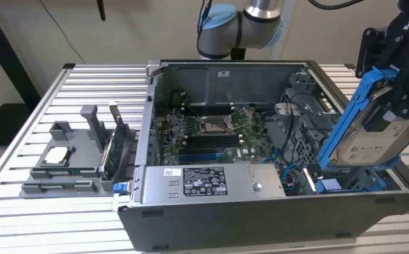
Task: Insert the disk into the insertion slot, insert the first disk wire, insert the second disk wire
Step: 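Insert the disk into the insertion slot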
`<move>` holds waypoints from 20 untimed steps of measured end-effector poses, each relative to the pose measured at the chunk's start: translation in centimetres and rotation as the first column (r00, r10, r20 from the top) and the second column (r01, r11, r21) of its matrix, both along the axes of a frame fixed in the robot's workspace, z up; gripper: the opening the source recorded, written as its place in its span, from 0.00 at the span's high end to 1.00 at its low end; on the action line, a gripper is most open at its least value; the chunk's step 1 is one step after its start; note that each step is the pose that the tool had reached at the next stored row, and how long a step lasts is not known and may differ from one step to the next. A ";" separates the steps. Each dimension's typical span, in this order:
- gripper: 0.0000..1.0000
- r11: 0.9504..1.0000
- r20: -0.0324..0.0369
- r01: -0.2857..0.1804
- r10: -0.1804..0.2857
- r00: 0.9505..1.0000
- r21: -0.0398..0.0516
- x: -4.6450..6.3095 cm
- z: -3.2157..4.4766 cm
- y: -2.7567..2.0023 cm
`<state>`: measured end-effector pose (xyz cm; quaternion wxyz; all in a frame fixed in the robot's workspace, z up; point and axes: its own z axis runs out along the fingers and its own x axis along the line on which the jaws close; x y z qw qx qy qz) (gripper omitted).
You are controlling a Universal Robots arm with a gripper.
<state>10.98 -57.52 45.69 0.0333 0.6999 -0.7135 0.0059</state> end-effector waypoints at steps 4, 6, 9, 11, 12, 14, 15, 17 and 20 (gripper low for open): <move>0.67 1.000 0.000 0.000 0.000 1.000 0.001 0.0 -0.27 0.00; 0.67 1.000 0.000 0.000 0.000 1.000 0.001 0.0 -0.40 0.00; 0.67 1.000 0.000 0.000 0.000 1.000 0.001 0.0 -0.60 0.00; 0.67 1.000 0.000 0.000 0.000 1.000 0.001 0.0 -0.74 0.00; 0.67 1.000 0.000 0.000 0.000 1.000 0.001 0.0 -0.81 0.00; 0.67 1.000 0.000 0.000 0.000 1.000 0.001 0.0 -0.95 0.00; 0.67 1.000 0.000 0.000 0.000 1.000 0.001 0.0 -1.01 0.00; 0.67 1.000 0.000 0.000 0.000 1.000 0.001 0.0 -1.15 0.00; 0.67 1.000 0.000 0.000 0.000 1.000 0.001 0.0 -1.35 0.00</move>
